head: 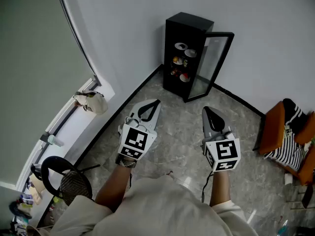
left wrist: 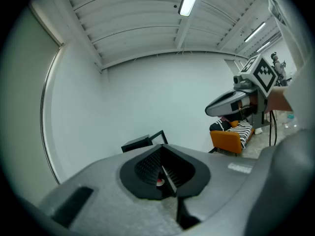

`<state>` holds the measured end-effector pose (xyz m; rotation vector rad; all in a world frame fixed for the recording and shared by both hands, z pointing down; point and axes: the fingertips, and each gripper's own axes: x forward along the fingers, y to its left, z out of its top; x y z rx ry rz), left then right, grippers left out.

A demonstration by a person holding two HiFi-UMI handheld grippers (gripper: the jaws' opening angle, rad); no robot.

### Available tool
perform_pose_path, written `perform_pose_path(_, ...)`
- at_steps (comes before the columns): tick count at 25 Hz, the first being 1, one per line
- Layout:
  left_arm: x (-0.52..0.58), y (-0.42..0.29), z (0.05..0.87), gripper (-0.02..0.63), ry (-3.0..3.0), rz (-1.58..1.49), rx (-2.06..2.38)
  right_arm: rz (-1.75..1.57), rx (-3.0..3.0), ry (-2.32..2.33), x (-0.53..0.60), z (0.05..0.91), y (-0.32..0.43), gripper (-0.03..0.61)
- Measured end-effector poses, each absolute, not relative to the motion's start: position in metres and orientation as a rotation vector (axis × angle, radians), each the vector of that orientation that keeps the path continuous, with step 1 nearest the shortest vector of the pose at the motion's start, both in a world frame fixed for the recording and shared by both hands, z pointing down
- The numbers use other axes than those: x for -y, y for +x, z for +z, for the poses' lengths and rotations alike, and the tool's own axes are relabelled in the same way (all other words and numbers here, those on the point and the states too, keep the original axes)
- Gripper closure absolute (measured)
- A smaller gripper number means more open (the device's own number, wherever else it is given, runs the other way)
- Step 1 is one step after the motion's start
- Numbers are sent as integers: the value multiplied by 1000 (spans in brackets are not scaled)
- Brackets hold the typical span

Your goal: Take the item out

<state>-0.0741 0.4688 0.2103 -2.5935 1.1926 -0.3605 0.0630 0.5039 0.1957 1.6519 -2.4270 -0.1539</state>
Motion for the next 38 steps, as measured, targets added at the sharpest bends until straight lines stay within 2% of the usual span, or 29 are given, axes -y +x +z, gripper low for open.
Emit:
perform_pose_path(23, -455, -34, 234, 609, -2630, -378, -1226, -39, 2514, 1610, -475, 224, 105, 571)
perform_pose_path(29, -413, -23, 248, 609, -2654, -382, -1197, -39, 2499, 1600, -434, 234, 110, 571)
perform_pose_path(38, -290, -12, 259, 609, -2669, -377, -1173, -78, 2482, 1640, -320, 235, 121, 571)
